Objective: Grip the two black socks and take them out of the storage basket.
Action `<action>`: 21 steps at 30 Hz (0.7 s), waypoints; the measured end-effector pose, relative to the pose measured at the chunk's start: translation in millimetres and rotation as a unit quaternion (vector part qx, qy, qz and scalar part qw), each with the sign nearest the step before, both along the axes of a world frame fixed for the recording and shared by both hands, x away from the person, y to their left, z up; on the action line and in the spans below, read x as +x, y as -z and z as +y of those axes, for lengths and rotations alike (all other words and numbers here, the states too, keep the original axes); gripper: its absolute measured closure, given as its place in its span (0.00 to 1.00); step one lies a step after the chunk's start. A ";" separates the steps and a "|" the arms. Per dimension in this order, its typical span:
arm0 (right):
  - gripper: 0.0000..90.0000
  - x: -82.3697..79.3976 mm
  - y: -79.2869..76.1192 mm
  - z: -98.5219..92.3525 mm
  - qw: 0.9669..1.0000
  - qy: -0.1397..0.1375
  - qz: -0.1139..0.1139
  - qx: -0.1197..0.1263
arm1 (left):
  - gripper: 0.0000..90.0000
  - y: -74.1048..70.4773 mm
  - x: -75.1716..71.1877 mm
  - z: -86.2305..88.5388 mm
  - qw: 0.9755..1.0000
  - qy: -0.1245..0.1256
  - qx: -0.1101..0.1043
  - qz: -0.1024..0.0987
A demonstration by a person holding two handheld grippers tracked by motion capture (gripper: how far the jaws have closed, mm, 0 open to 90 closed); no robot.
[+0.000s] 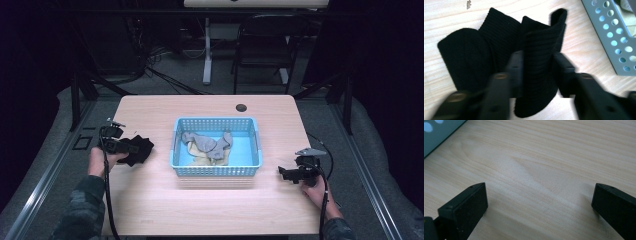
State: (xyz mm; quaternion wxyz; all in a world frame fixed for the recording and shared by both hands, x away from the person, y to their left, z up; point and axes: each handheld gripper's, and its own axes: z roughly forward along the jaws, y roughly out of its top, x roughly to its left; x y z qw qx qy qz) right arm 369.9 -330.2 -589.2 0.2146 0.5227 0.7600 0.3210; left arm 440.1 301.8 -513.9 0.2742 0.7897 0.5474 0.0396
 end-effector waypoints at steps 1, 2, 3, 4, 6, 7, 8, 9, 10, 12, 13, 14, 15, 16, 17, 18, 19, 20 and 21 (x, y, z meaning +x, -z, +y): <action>0.00 0.0 0.0 0.0 1.000 0.000 0.000 0.000 | 0.55 0.0 0.0 0.0 1.000 0.000 0.000 0.000; 0.00 0.0 0.0 0.0 1.000 0.000 0.000 0.000 | 0.47 -3.4 -2.7 0.5 1.000 -0.009 0.007 -0.014; 0.00 0.0 0.1 0.1 1.000 0.000 0.000 0.001 | 0.42 -6.1 -4.7 1.5 1.000 -0.010 0.009 -0.020; 0.00 0.0 0.1 0.1 1.000 0.000 0.000 0.000 | 0.36 -9.0 -7.0 1.9 1.000 -0.012 0.013 -0.024; 0.00 0.0 0.1 0.1 1.000 0.001 0.000 0.001 | 0.26 -14.3 -12.1 2.9 0.999 -0.017 0.011 -0.035; 0.00 0.0 -0.1 0.0 1.000 0.000 0.000 0.000 | 0.22 -17.0 -14.7 3.3 0.999 -0.019 0.015 -0.040; 0.00 0.0 0.0 0.0 1.000 0.000 0.000 0.000 | 0.19 -19.5 -17.9 3.7 0.999 -0.021 0.014 -0.046; 0.00 0.0 0.1 0.1 1.000 0.001 0.000 0.001 | 0.17 -22.2 -21.2 4.7 0.999 -0.018 0.010 -0.048; 0.00 0.0 0.0 0.0 1.000 0.000 0.000 0.000 | 0.17 -24.1 -24.5 4.9 0.998 -0.018 0.012 -0.054; 0.00 0.0 0.0 0.0 1.000 0.000 0.000 0.000 | 0.13 -27.0 -31.8 5.0 0.998 -0.022 0.013 -0.062; 0.00 0.0 0.0 0.1 1.000 0.000 0.000 0.000 | 0.10 -28.0 -35.3 5.2 0.998 -0.022 0.013 -0.064; 0.00 0.0 0.0 0.0 1.000 0.000 0.000 0.000 | 0.08 -28.6 -39.5 5.5 0.997 -0.025 0.012 -0.068; 0.00 -0.1 0.0 0.0 1.000 0.000 0.000 0.000 | 0.07 -29.3 -43.6 5.7 0.997 -0.025 0.016 -0.071; 0.00 -0.1 0.0 0.0 1.000 0.000 0.000 0.000 | 0.05 -29.3 -48.0 6.1 0.997 -0.026 0.020 -0.075; 0.00 -0.1 0.0 0.1 1.000 0.000 0.000 0.000 | 0.03 -28.9 -52.6 6.5 0.996 -0.027 0.021 -0.079; 0.00 -0.1 0.0 0.1 1.000 0.000 0.000 0.000 | 0.02 -28.3 -57.2 6.8 0.996 -0.029 0.023 -0.080; 0.00 -0.1 -0.1 0.0 1.000 0.000 0.000 0.000 | 0.01 -27.5 -61.9 7.7 0.996 -0.029 0.025 -0.082; 0.00 -0.1 0.0 0.0 1.000 0.000 0.000 0.000 | 0.00 -26.1 -66.8 8.5 0.995 -0.033 0.023 -0.087; 0.00 -0.1 0.0 0.1 1.000 0.000 0.000 0.000 | 0.00 -24.4 -71.8 9.7 0.995 -0.035 0.021 -0.089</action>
